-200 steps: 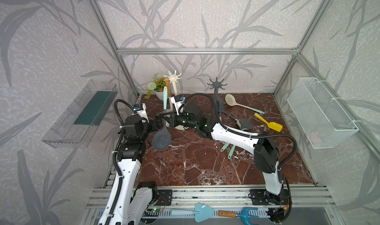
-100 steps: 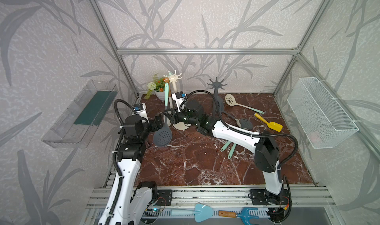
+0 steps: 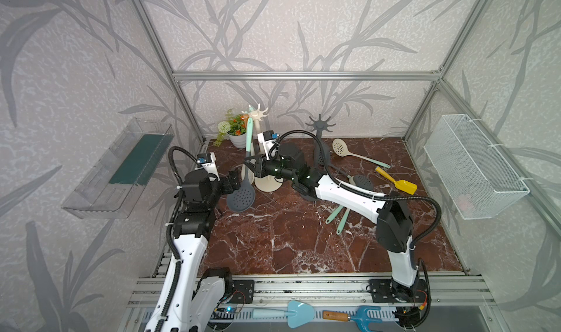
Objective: Hang the skimmer on the kitchen utensil rack
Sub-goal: Hang the skimmer on the rack.
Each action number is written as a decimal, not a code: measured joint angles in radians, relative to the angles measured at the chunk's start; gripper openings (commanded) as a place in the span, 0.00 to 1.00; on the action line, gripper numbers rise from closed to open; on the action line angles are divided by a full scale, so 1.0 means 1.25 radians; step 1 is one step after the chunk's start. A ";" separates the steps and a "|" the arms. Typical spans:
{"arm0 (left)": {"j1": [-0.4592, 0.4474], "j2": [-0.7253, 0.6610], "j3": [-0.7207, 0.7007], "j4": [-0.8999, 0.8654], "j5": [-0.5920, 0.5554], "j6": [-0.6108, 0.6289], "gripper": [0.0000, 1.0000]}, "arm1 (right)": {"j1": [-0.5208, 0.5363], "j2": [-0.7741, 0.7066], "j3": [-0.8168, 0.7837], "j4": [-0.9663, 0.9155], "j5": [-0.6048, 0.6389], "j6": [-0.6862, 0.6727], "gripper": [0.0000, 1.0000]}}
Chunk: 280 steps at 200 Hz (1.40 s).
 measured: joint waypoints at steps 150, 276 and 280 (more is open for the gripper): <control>0.000 0.000 0.000 0.000 0.007 0.000 0.90 | -0.007 0.014 -0.012 0.084 -0.054 0.160 0.00; 0.000 0.000 0.000 0.000 0.008 0.000 0.90 | -0.012 0.021 -0.017 0.094 -0.049 0.190 0.19; 0.000 0.000 0.000 0.000 0.008 0.000 0.90 | -0.012 0.021 -0.017 0.088 -0.046 0.194 0.22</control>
